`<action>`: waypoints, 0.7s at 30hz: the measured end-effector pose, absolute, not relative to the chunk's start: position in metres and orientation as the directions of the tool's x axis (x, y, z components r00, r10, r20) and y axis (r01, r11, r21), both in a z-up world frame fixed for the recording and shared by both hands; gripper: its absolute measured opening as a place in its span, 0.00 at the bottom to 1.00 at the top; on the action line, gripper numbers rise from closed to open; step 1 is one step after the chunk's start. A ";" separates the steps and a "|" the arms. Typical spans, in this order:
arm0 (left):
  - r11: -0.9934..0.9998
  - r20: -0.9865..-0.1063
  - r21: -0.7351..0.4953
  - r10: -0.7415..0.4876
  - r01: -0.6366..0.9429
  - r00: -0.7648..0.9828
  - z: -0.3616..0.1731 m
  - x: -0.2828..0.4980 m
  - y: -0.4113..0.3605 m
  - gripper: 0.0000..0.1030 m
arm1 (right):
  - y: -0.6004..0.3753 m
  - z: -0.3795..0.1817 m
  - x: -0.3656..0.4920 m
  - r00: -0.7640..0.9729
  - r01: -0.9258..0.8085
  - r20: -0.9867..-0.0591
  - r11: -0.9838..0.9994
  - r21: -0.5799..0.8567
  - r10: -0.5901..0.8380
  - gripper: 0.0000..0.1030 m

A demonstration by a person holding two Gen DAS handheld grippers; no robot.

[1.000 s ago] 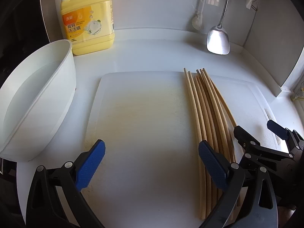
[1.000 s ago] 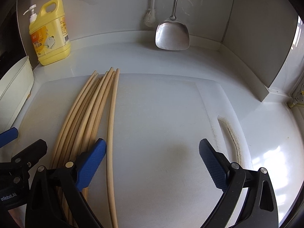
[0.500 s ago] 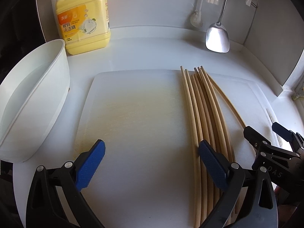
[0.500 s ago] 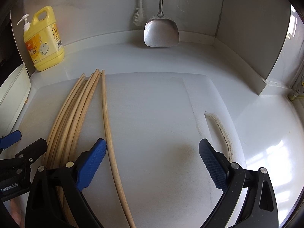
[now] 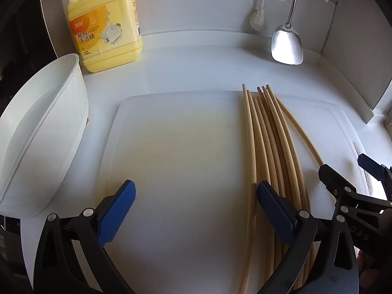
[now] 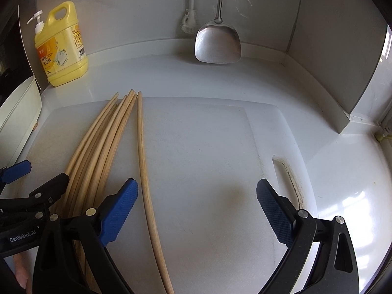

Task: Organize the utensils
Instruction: 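Move both open grippers down to the wooden chopstick bundle on the board, then close the left gripper on one chopstick while the right gripper closes on another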

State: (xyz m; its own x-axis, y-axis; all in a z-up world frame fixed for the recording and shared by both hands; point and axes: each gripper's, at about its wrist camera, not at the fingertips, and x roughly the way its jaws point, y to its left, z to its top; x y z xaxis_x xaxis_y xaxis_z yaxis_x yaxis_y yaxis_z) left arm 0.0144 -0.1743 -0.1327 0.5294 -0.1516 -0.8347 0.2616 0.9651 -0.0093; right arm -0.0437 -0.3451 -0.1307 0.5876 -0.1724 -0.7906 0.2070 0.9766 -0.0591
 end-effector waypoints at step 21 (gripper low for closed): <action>0.937 -0.796 -0.011 -0.219 0.348 0.564 -0.123 0.006 -0.193 0.07 | -0.318 -0.128 -0.044 0.630 0.068 -0.773 0.997 -0.033 -0.069 0.30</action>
